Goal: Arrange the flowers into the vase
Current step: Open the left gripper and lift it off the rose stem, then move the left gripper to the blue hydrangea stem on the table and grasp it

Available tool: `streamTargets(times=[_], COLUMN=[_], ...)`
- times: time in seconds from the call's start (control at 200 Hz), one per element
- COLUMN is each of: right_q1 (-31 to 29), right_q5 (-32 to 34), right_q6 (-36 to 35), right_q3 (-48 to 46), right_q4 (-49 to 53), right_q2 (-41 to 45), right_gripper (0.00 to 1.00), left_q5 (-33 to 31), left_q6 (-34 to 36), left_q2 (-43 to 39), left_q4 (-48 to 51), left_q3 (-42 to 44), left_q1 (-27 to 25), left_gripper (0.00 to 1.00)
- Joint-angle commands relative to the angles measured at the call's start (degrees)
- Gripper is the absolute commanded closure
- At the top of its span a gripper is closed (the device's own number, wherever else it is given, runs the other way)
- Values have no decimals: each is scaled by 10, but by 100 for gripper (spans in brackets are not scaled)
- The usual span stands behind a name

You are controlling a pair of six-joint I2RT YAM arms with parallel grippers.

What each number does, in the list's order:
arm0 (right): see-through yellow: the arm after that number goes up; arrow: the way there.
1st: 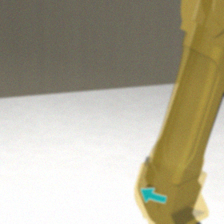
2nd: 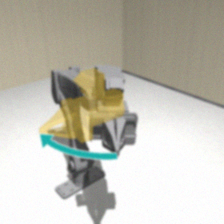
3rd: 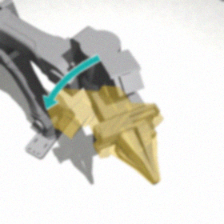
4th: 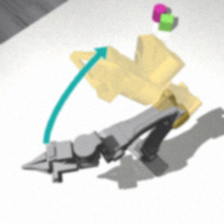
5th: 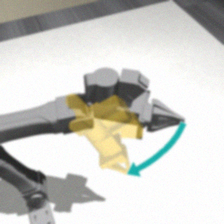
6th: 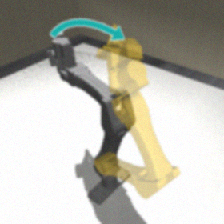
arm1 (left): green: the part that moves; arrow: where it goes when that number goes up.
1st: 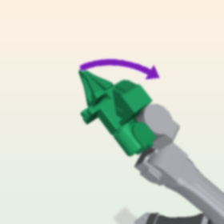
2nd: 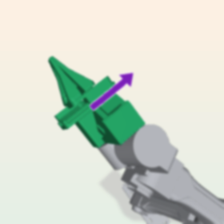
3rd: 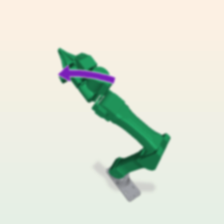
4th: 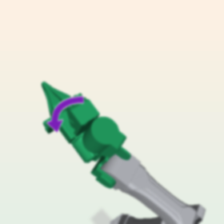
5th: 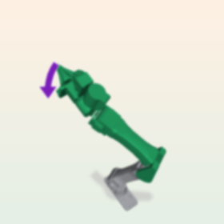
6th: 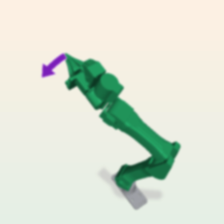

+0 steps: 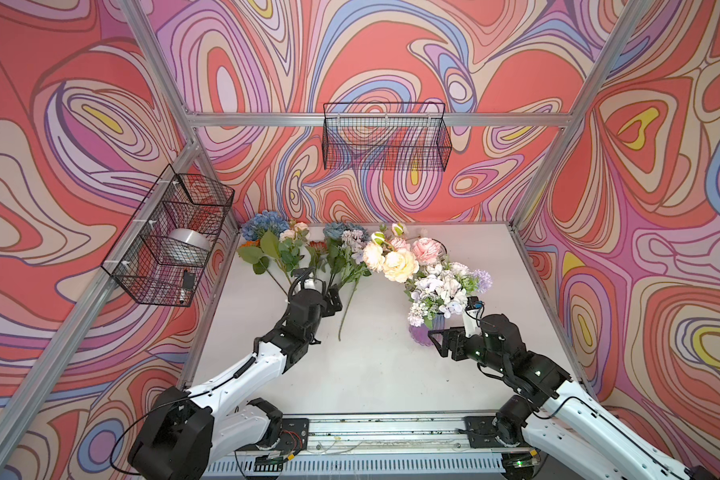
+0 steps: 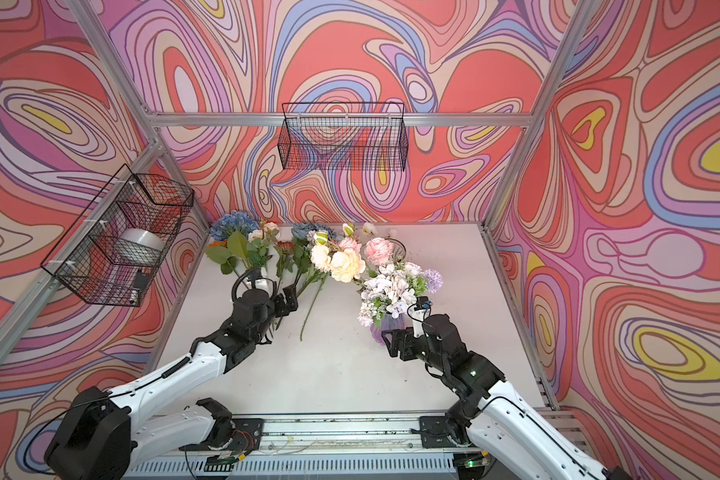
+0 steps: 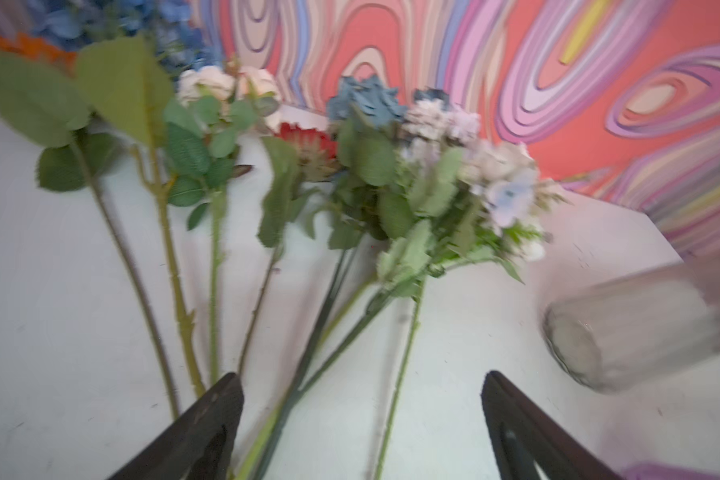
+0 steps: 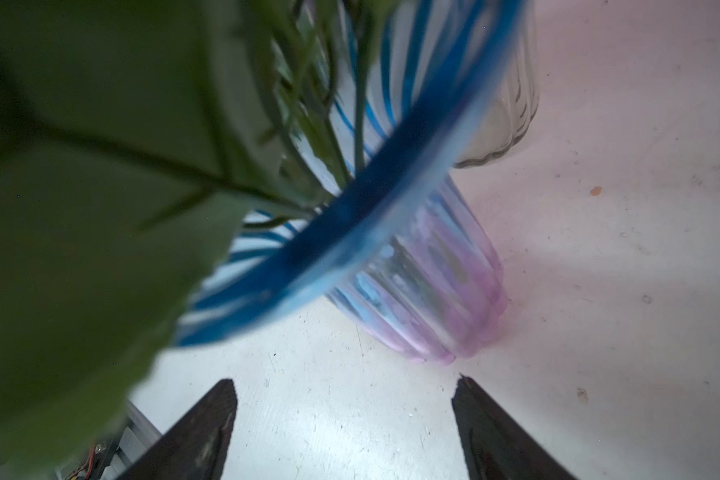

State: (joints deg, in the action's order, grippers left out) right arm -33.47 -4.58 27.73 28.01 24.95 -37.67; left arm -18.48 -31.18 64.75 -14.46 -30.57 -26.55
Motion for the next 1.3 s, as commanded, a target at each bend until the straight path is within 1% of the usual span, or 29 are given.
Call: streamTargets(times=[0.0,0.065,0.15,0.321,0.426,0.541,0.626,0.676,0.726,0.806,0.891,0.997,1.062,1.157,1.232,1.297], right_q1=[-3,-3,-3,-3,-2,-3,-2,-3,-3,-2,-3,-2,-2,-2,-2,-2], right_q5=[-4,-4,-3,6,9,10,10,13,15,26,64,151,201,248,256,261], right_q6=[-10,-17,-23,-34,-39,-46,-47,-45,-40,-20,0,21,27,27,17,6], right_q3=[-19,-29,-41,-50,-49,-42,-34,-26,-22,-23,-29,-34,-30,-22,-15,-1], right_q4=[-83,-114,-156,-215,-234,-231,-205,-179,-153,-122,-89,-42,-18,-12,-36,-53], right_q2=[-26,-43,-64,-105,-127,-137,-132,-121,-107,-76,-37,-1,6,-9,-39,-74], right_gripper=[16,16,16,16,16,16,16,15,14,12,8,2,1,2,1,2], left_q5=[10,45,61,60,83,83,80,78,76,73,87,112,114,109,102,110], left_q6=[-80,-99,-104,-96,-108,-111,-111,-108,-101,-84,-74,-77,-89,-101,-109,-113], left_q2=[19,35,56,87,111,149,181,201,223,261,301,344,362,373,382,392], left_q4=[-1,-4,2,46,63,87,115,135,158,186,214,237,244,237,235,234], left_q3=[5,2,-12,-51,-68,-100,-133,-157,-184,-232,-281,-322,-333,-328,-325,-327], left_q1=[85,136,177,211,234,245,259,266,271,275,276,276,276,276,276,276], left_gripper=[10,10,11,11,13,14,17,18,22,26,29,34,36,38,40,40])
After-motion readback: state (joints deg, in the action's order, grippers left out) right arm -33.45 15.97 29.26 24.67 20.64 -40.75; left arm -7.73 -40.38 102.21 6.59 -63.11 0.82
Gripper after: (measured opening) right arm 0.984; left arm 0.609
